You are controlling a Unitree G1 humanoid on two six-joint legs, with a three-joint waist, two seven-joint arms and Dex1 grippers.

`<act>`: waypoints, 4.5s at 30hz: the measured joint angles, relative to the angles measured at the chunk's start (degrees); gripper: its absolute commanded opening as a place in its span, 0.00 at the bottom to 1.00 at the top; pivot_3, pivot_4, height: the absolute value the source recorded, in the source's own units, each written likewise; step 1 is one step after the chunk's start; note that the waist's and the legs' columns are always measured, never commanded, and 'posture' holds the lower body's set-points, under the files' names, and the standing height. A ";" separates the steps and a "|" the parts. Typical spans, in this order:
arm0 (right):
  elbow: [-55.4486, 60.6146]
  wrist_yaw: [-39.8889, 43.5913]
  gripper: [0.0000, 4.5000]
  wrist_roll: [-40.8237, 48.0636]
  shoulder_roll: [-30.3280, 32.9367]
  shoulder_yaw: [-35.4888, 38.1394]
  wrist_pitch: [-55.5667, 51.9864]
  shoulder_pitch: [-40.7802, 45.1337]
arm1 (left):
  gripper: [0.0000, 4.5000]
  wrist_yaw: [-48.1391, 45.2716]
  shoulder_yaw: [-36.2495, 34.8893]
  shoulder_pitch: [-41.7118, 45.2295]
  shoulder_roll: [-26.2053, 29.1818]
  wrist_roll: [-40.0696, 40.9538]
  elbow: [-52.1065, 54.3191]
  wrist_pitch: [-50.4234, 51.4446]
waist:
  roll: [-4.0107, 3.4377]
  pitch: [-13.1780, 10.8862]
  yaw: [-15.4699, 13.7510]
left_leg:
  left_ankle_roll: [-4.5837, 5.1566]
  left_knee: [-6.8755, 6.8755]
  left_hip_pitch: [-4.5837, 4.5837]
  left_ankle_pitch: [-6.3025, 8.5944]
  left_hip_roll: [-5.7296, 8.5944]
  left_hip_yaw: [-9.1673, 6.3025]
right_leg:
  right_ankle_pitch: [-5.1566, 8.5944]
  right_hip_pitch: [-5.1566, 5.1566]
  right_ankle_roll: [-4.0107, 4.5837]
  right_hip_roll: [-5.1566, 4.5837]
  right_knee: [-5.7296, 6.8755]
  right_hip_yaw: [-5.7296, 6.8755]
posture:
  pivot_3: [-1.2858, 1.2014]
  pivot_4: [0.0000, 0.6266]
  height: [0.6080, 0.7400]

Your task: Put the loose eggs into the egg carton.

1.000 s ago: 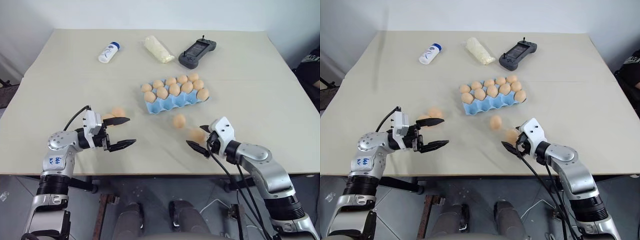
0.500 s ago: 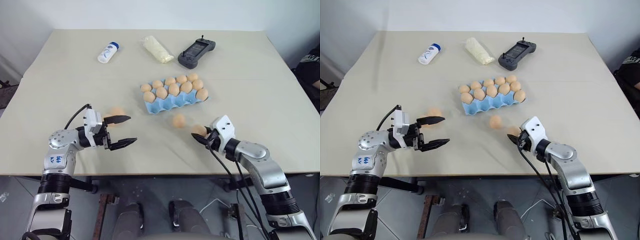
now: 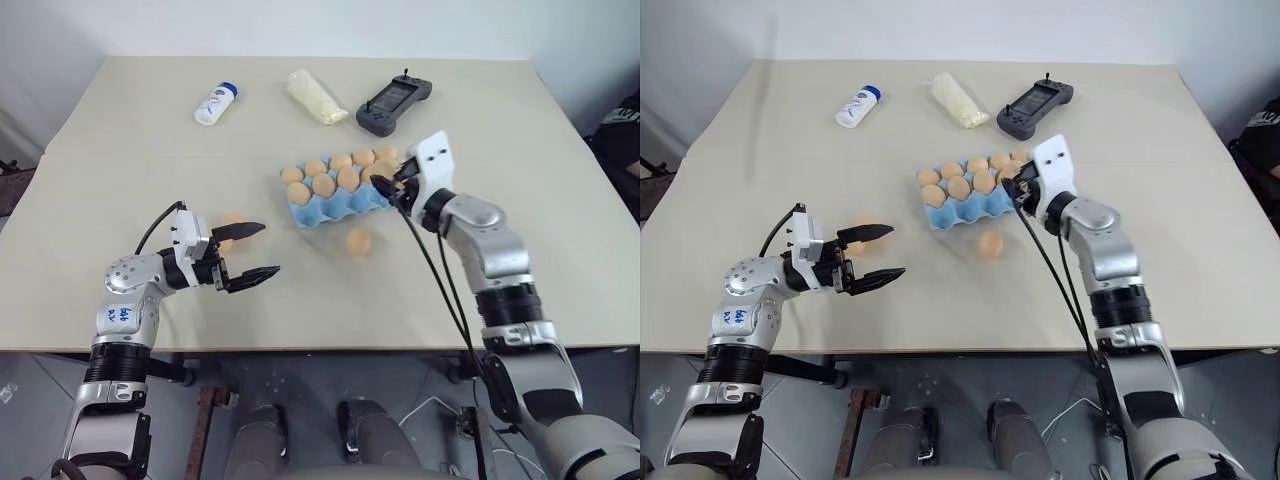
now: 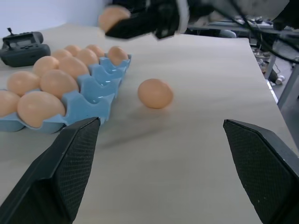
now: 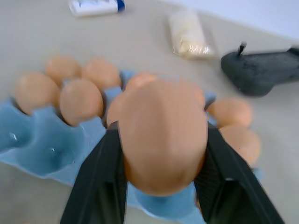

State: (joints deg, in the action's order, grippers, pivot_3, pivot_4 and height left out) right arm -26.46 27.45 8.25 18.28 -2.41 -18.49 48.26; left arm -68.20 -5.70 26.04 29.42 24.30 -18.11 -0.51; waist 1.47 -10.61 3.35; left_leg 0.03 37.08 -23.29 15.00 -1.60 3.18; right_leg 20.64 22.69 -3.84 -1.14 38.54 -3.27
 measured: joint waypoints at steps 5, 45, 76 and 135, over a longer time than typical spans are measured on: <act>-12.37 -1.09 0.53 -3.81 -1.63 -1.03 6.42 5.68 | 1.00 1.13 0.01 0.01 -0.18 0.00 0.63 0.00 | 0.00 0.00 0.08 | 0.01 -0.01 -0.02 0.01 -0.01 0.00 | 0.00 0.00 0.00 -0.01 0.08 0.01 | 0.52 0.24 1.00; 29.97 33.14 0.99 17.37 23.82 11.88 -2.83 -36.22 | 1.00 5.86 -2.18 -6.77 -0.96 0.45 5.77 -0.03 | -0.01 -0.01 -0.17 | 0.04 0.01 0.14 0.04 -0.03 -0.05 | -0.04 -0.26 -0.07 0.00 -0.29 0.02 | 0.52 0.24 1.00; 11.62 9.34 0.70 -0.79 -1.09 -4.40 9.78 -20.00 | 1.00 7.08 0.76 -13.16 1.44 -1.54 11.04 1.89 | -0.01 -0.01 0.02 | 0.05 -0.12 0.10 0.05 0.05 -0.10 | -0.04 -0.20 -0.07 -0.11 -0.37 0.09 | 0.52 0.24 1.00; -11.61 10.17 0.99 -4.69 -2.68 1.37 16.94 2.45 | 1.00 13.21 0.71 -8.60 -0.80 -2.04 10.55 0.32 | -0.04 -0.03 0.23 | 0.04 -0.09 0.06 0.04 0.05 -0.07 | -0.04 -0.12 -0.07 -0.12 -0.24 0.10 | 0.52 0.24 1.00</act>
State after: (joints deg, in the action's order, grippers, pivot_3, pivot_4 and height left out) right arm -38.08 37.61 3.56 15.60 -1.04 -1.55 50.71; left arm -54.99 -4.99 17.45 28.62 22.26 -7.56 -0.19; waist 1.43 -10.63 3.58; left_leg 0.07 36.98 -23.23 15.04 -1.55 3.12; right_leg 20.60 22.56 -3.91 -1.26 38.30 -3.17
